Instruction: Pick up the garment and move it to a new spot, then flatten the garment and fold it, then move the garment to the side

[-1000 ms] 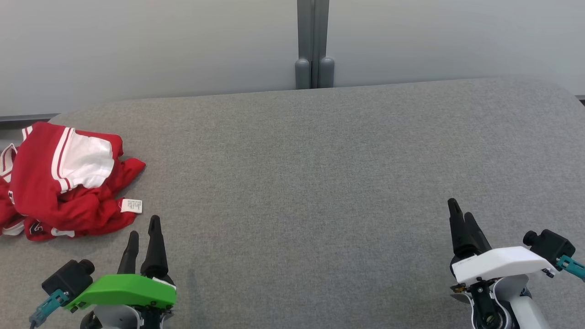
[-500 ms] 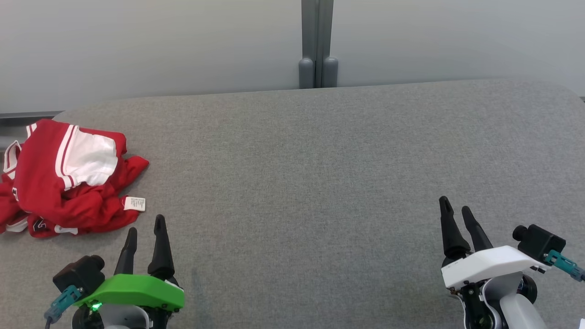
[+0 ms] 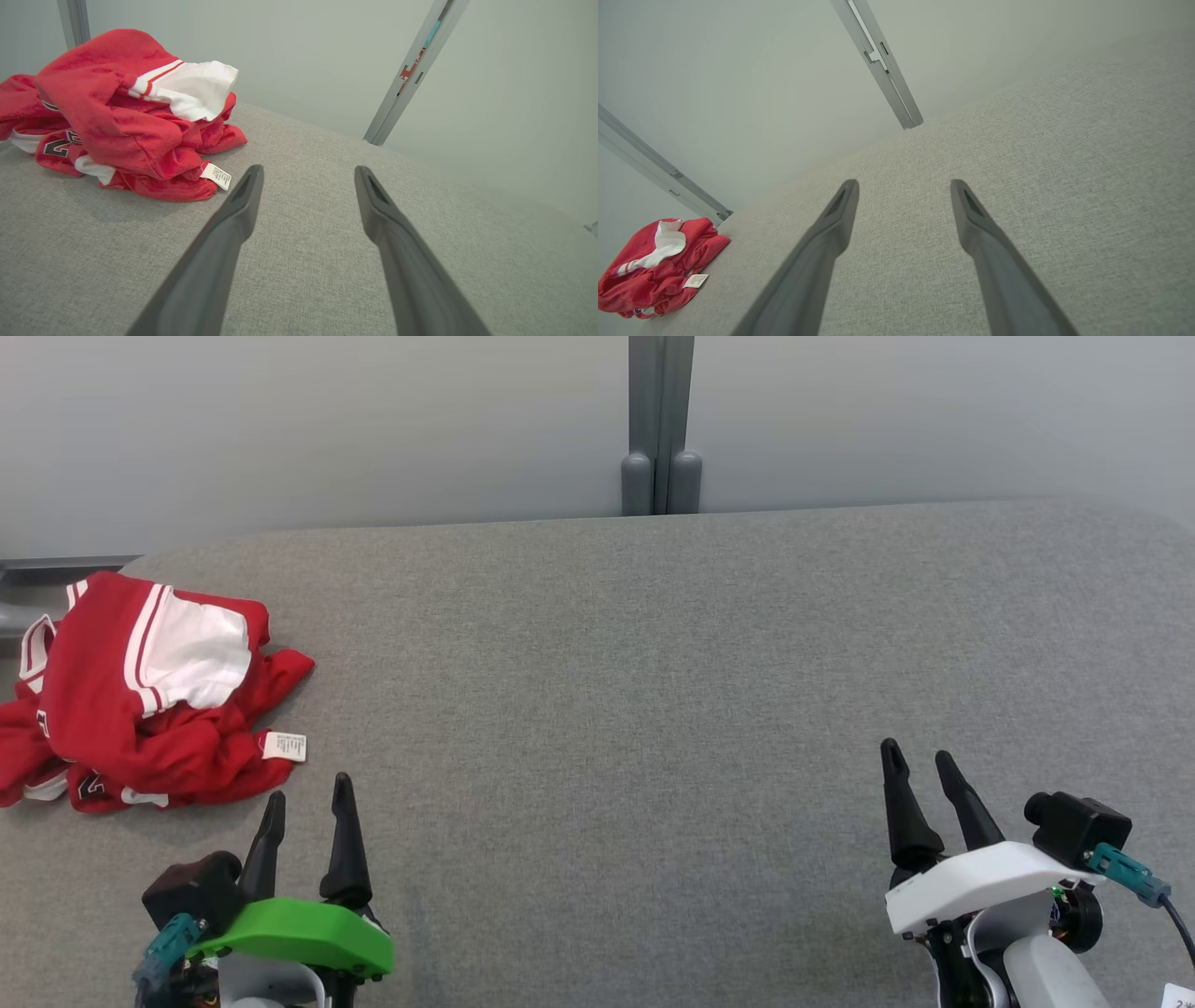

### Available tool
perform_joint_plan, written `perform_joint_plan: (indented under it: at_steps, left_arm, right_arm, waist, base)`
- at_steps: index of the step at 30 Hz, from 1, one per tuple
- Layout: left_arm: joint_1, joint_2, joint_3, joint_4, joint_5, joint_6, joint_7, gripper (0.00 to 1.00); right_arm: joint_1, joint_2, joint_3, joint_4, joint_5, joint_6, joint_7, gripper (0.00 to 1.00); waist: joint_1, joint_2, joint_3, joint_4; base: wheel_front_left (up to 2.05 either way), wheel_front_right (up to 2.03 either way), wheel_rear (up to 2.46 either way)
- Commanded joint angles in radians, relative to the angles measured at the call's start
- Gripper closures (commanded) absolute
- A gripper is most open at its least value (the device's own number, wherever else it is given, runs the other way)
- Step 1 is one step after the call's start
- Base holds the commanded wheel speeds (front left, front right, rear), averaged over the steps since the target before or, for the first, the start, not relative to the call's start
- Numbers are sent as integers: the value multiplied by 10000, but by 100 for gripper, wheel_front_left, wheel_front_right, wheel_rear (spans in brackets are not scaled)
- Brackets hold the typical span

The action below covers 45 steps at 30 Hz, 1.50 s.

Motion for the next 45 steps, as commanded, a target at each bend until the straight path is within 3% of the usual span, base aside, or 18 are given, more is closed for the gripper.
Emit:
perform_joint_plan:
  at_steps: [1, 14, 27, 45]
  left_arm:
    - [-134, 122, -79, -63, 382, 53, -111, 0]
    - [-129, 116, -325, 68, 1469, 92, -405, 0]
    - [-173, -59, -215, 227, 1540, -87, -672, 0]
    - [-208, -91, -329, 372, 2526, 101, -992, 0]
  right_arm:
    - [-161, -57, 21, -44, -306, 2, -85, 0]
    - [43, -66, 82, -23, -1560, 2, -183, 0]
    - [21, -69, 354, -2, -2138, 3, -475, 0]
    - [-17, -77, 526, 166, -3220, 2, -803, 0]
  waist:
    - [0, 0, -12, 20]
    - [0, 0, -76, 59]
    - [0, 0, -87, 72]
    - [0, 0, -68, 140]
  base:
    - [0, 0, 0]
    - [0, 0, 0]
    - [0, 0, 0]
    - [0, 0, 0]
